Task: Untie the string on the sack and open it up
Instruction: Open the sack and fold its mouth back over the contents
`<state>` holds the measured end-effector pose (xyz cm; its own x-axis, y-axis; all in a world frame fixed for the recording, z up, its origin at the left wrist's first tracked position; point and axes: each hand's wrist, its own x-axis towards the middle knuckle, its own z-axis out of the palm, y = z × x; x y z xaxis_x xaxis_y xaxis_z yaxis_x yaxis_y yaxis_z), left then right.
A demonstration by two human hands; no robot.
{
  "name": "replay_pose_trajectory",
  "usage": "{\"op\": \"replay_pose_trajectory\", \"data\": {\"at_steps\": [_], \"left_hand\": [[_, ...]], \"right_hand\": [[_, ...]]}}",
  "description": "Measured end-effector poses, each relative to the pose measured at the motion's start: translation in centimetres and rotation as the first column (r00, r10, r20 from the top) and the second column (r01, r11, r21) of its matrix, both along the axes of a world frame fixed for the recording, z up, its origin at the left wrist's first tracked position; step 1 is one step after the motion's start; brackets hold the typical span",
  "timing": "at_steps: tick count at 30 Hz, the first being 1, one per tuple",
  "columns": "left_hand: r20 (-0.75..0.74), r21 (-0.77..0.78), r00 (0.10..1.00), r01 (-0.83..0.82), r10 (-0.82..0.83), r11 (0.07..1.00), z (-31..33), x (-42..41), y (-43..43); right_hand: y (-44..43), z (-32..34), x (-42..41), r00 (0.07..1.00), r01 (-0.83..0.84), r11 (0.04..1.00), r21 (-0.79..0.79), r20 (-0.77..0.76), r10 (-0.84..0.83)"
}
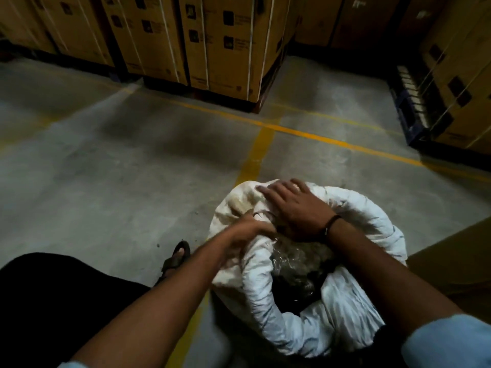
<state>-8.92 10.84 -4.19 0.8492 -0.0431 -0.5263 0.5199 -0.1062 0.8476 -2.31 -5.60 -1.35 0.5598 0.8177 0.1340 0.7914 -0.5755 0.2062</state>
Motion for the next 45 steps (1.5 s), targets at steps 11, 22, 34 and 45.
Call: {"op": "replay_pose_trajectory", "data": {"at_steps": [11, 22, 34, 45], "left_hand": [[-0.101, 0.621, 0.986, 0.167, -0.134, 0.766, 1.5, 0.4, -0.2], [-0.223, -0.666, 0.975, -0.135, -0.024, 0.733, -1.7, -1.1, 4.6], [-0.197, 0.763, 0.978, 0.199, -0.072, 0.615, 0.1, 1.1, 0.0], [-0.292, -0.599, 0.795, -0.585, 0.532, 0.546, -7.2, 1.5, 1.5]], "right_hand": [[1.9, 0.1, 2.1, 0.805, 0.385, 0.918, -0.096, -0.452, -0.385], [2.7, -3.4, -0.9, 0.996, 0.017, 1.0, 0.02, 0.089, -0.019], [3.6, -3.4, 3.3, 0.765, 0.343, 0.935, -0.088, -0.551, -0.332], [3.5, -5.7, -0.6, 0.926, 0.358, 0.837, 0.414, -0.27, -0.263]]}}
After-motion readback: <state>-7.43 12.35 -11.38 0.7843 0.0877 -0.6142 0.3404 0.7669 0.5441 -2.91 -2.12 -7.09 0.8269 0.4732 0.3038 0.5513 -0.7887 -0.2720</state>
